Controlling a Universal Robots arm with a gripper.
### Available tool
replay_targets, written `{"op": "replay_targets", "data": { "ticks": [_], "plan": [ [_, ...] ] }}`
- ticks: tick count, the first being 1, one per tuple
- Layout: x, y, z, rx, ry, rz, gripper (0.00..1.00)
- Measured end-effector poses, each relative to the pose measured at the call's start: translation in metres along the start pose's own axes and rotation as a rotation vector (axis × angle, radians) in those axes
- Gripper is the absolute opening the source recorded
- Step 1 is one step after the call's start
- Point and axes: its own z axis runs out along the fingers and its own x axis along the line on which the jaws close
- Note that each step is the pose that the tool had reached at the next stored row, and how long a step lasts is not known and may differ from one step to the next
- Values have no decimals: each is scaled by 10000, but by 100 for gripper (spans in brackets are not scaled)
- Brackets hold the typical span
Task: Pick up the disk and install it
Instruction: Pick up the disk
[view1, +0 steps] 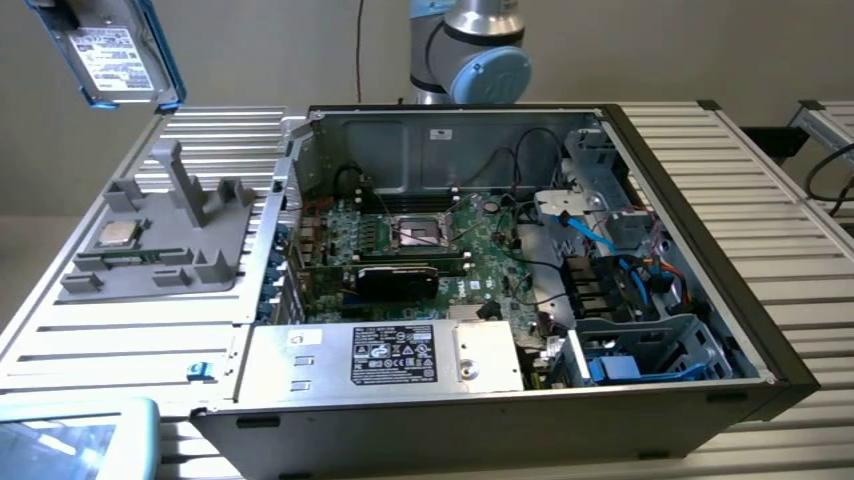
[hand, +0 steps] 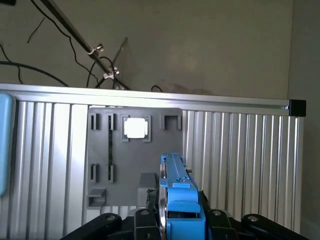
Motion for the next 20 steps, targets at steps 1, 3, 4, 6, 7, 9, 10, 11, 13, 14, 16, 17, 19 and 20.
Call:
{"op": "replay_targets", "data": {
  "ticks": [1,3,4,6,7,9,10,11,13,14,16,17,19,20],
  "plan": [
    [4,-14,-2,13,0,-1,37],
    [11,-41,-8,30,1,-2,37],
    [15,-56,-10,38,1,-2,37],
    [23,-81,-17,51,1,-3,37],
    [26,-94,-22,51,2,-3,37],
    [31,-120,-36,51,10,-3,37],
    [32,-131,-45,50,19,-3,37],
    [33,-141,-53,49,41,-2,37],
    [36,-156,-68,46,104,0,37],
    [38,-159,-72,47,157,0,37],
    [41,-161,-79,45,293,1,37],
    [42,-161,-83,44,363,3,37],
    [41,-161,-97,43,499,6,37],
    [41,-161,-102,43,559,7,37]
  ]
}}
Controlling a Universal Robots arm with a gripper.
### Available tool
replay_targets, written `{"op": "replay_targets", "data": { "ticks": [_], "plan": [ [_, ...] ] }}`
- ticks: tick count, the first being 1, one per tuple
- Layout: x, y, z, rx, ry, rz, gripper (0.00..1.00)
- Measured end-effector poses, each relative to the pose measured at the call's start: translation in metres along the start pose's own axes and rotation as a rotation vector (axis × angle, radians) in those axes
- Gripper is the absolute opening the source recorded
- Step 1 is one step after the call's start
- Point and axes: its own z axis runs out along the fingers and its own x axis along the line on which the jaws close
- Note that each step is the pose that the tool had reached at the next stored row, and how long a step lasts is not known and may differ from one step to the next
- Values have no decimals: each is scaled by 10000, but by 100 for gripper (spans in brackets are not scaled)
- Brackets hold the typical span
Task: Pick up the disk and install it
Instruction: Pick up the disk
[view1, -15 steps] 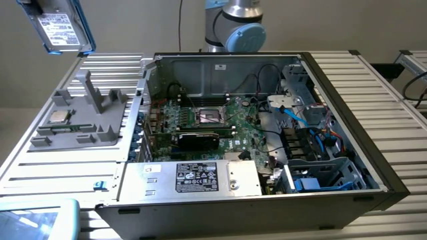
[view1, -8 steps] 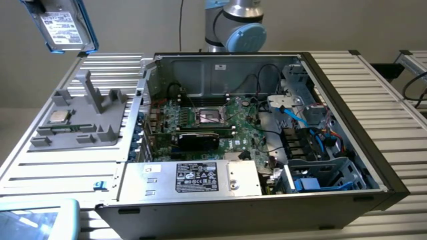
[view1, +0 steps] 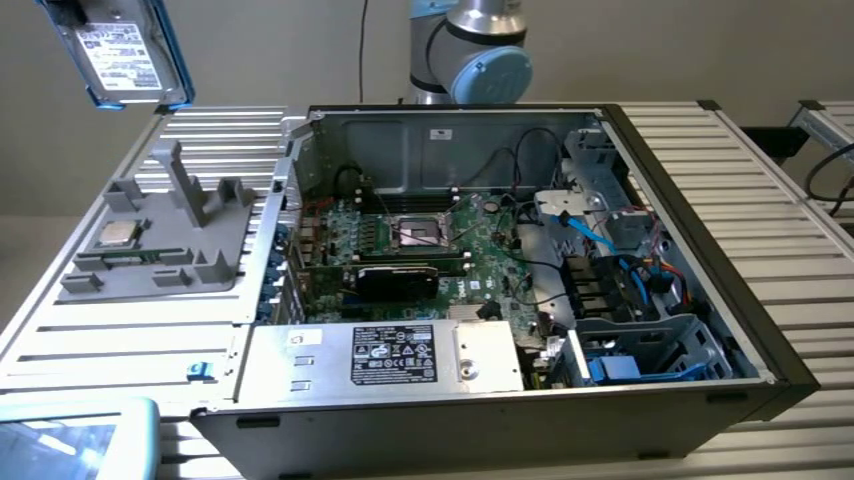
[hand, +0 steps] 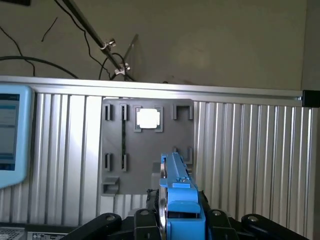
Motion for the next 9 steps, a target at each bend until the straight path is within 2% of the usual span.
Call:
{"op": "replay_targets", "data": {
  "ticks": [1,6,9],
  "plan": [
    [1,0,1,2,17,0,37],
    [0,-3,-2,1,22,1,37],
    [7,-59,-5,78,26,2,37]
  ]
}}
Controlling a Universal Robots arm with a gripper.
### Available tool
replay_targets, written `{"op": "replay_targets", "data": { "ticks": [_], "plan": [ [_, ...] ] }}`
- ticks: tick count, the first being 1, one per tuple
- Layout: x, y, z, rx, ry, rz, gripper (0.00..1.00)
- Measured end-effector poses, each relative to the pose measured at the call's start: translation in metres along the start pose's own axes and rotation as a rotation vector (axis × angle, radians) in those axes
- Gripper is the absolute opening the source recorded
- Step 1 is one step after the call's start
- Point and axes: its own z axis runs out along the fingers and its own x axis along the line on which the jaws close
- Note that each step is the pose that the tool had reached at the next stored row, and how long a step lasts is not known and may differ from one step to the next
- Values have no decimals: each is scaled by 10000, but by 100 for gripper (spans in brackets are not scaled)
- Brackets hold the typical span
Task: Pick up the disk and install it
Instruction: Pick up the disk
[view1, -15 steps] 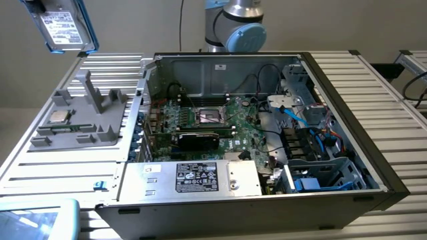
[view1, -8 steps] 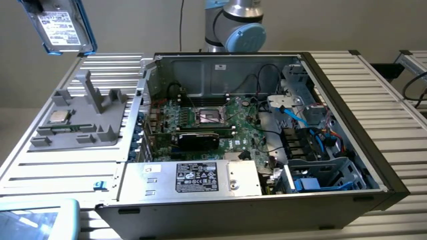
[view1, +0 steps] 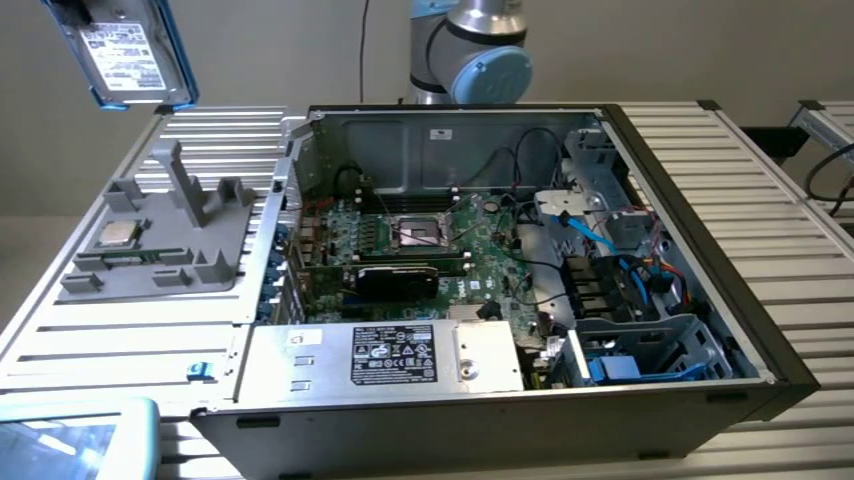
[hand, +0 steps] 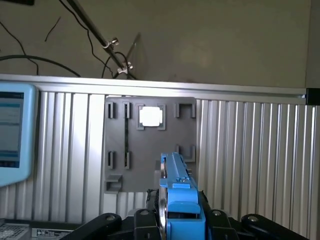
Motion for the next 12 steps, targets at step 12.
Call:
{"op": "replay_targets", "data": {
  "ticks": [12],
  "plan": [
    [56,-156,-8,256,302,0,37]
  ]
}}
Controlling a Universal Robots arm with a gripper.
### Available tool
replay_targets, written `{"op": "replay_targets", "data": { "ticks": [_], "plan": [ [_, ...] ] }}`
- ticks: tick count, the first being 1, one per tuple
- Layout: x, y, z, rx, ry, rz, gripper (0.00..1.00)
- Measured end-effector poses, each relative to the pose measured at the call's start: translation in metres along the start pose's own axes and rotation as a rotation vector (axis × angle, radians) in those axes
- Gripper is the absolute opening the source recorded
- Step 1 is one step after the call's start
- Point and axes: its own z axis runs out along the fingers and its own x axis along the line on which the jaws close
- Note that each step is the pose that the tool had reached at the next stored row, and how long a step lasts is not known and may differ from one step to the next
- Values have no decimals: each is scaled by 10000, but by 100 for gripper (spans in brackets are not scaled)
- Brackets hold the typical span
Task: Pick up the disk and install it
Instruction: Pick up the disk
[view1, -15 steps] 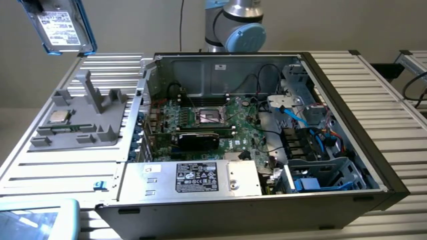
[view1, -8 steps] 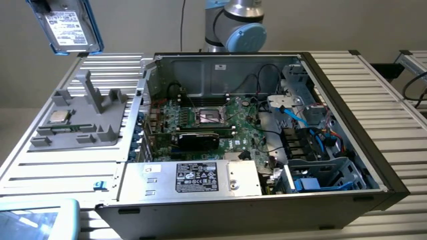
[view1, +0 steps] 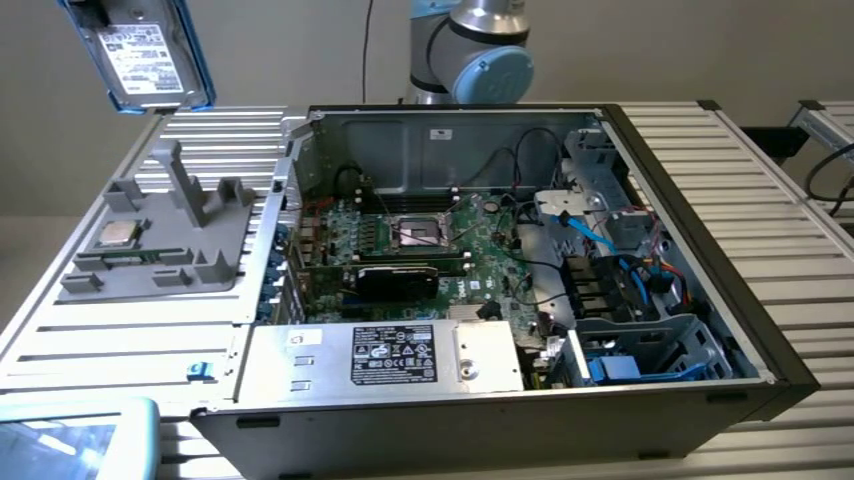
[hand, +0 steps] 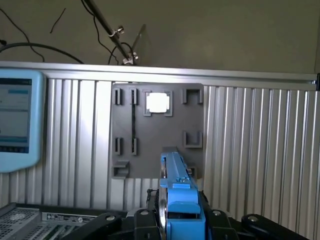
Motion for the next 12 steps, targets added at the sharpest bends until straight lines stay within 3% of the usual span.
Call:
{"op": "replay_targets", "data": {
  "ticks": [2,5,12],
  "plan": [
    [19,-5,0,41,76,1,37],
    [60,-17,2,101,128,3,37],
    [155,-150,-11,121,141,3,37]
  ]
}}
